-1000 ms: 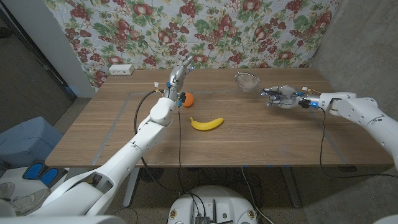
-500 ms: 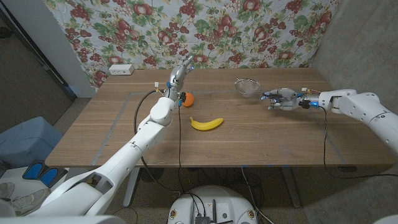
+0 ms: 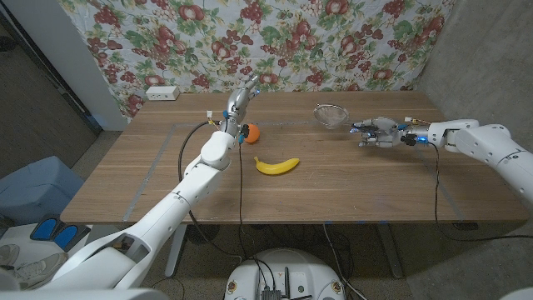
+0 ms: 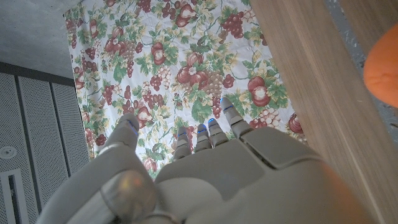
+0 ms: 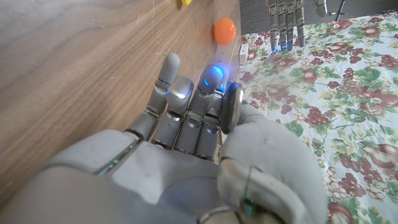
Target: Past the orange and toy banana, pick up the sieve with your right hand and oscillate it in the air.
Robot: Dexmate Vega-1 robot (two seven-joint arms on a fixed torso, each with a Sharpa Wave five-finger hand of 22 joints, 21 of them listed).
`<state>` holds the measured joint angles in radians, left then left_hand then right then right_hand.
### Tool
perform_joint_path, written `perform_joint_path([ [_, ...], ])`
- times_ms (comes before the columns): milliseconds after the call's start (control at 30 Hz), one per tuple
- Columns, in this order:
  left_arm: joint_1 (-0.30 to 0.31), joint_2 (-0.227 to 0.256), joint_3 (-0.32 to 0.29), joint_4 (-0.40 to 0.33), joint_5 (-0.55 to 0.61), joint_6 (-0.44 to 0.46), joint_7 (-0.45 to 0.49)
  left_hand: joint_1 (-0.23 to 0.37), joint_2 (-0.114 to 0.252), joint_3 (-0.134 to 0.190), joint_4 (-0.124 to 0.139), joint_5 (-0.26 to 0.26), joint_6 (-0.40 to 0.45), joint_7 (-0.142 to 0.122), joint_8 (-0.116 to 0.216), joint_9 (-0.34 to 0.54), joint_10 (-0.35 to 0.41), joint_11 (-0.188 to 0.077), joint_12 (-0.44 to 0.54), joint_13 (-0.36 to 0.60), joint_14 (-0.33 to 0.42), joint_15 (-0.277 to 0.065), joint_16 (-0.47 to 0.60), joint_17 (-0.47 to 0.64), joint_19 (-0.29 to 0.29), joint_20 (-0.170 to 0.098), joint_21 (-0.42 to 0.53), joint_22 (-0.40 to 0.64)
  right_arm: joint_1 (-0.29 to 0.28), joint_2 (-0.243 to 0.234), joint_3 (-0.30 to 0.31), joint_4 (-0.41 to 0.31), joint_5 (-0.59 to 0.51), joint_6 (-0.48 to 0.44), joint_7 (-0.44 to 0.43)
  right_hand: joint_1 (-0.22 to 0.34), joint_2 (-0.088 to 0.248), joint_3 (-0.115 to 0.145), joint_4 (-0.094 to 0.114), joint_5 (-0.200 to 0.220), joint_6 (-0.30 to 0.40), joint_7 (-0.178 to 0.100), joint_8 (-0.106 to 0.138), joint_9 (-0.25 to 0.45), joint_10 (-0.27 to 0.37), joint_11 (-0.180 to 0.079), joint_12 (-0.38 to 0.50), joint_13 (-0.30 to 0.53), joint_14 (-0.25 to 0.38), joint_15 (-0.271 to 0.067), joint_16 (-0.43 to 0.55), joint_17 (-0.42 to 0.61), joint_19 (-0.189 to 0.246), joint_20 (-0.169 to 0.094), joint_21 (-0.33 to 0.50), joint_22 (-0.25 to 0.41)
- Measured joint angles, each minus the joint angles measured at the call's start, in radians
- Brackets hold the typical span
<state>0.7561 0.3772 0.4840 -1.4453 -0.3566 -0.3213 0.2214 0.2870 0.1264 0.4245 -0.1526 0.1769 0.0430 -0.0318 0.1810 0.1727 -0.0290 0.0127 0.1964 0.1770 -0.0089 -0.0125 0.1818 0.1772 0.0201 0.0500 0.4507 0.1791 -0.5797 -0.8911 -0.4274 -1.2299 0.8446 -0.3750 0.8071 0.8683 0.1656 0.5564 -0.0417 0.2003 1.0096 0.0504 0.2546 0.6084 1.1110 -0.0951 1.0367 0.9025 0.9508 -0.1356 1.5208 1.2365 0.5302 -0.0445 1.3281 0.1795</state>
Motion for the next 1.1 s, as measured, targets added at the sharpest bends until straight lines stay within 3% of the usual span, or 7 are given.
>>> perform_joint_path([
  [400, 0.016, 0.007, -0.005, -0.022, 0.001, 0.003, 0.007, -0.005, -0.005, 0.002, -0.002, 0.0, 0.0, 0.0, 0.0, 0.0, 0.0, 0.0, 0.0, 0.0, 0.0, 0.0, 0.0, -0.005, 0.0, 0.0, -0.008, 0.0, -0.018, 0.051, 0.039, 0.072, 0.068, 0.129, 0.105, -0.01, -0.01, 0.003, -0.003, 0.0, 0.003, 0.003, -0.008, 0.006, 0.0, 0.0, 0.0, 0.004, -0.001, 0.0, 0.0, 0.0, -0.011, -0.004, 0.0, 0.0],
  [533, 0.02, 0.008, -0.007, -0.027, 0.001, 0.003, 0.009, -0.005, -0.005, 0.002, -0.002, 0.0, 0.0, 0.0, 0.0, 0.0, 0.0, 0.0, 0.0, 0.0, 0.0, 0.0, 0.0, -0.005, 0.0, 0.0, -0.008, 0.0, -0.027, 0.101, 0.076, 0.136, 0.102, 0.179, 0.162, -0.011, -0.01, 0.003, -0.003, 0.001, 0.003, 0.003, -0.008, 0.006, 0.0, 0.0, -0.005, -0.007, -0.013, 0.005, 0.0, 0.0, -0.024, -0.005, 0.0, 0.0],
  [733, 0.022, 0.009, -0.008, -0.028, 0.001, 0.003, 0.01, -0.005, -0.005, 0.002, -0.002, 0.0, 0.0, 0.0, 0.0, 0.0, 0.0, 0.0, 0.0, 0.0, 0.0, 0.0, 0.0, -0.005, 0.0, 0.0, -0.008, 0.0, -0.025, 0.148, 0.104, 0.204, 0.119, 0.199, 0.194, -0.017, -0.004, 0.003, -0.003, 0.004, 0.007, 0.0, -0.008, 0.005, 0.0, 0.0, -0.013, -0.015, -0.015, 0.003, 0.0, 0.0, -0.024, -0.005, 0.0, -0.003],
  [767, 0.024, 0.01, -0.009, -0.03, 0.001, 0.003, 0.01, -0.005, -0.005, 0.002, -0.002, 0.0, 0.0, 0.0, 0.0, 0.0, 0.0, 0.0, 0.0, 0.0, 0.0, 0.0, 0.0, -0.005, 0.0, 0.0, -0.008, 0.0, -0.024, 0.155, 0.108, 0.214, 0.142, 0.227, 0.245, -0.017, -0.004, 0.002, -0.002, 0.004, 0.007, 0.0, -0.008, 0.006, 0.0, 0.0, -0.013, -0.016, -0.015, 0.003, 0.0, 0.0, -0.024, -0.005, 0.0, -0.003],
  [1100, 0.025, 0.011, -0.011, -0.031, 0.001, -0.001, 0.01, -0.005, -0.005, 0.011, -0.002, 0.0, 0.0, 0.0, 0.0, 0.0, 0.0, 0.0, 0.0, 0.0, 0.0, 0.0, 0.0, -0.005, 0.004, 0.004, -0.011, 0.0, -0.017, 0.191, 0.129, 0.264, 0.163, 0.254, 0.299, -0.017, -0.004, -0.001, 0.0, 0.004, 0.011, -0.004, -0.016, 0.003, 0.0, 0.0, -0.016, -0.025, -0.015, 0.003, 0.0, 0.0, -0.024, -0.005, -0.004, -0.003],
])
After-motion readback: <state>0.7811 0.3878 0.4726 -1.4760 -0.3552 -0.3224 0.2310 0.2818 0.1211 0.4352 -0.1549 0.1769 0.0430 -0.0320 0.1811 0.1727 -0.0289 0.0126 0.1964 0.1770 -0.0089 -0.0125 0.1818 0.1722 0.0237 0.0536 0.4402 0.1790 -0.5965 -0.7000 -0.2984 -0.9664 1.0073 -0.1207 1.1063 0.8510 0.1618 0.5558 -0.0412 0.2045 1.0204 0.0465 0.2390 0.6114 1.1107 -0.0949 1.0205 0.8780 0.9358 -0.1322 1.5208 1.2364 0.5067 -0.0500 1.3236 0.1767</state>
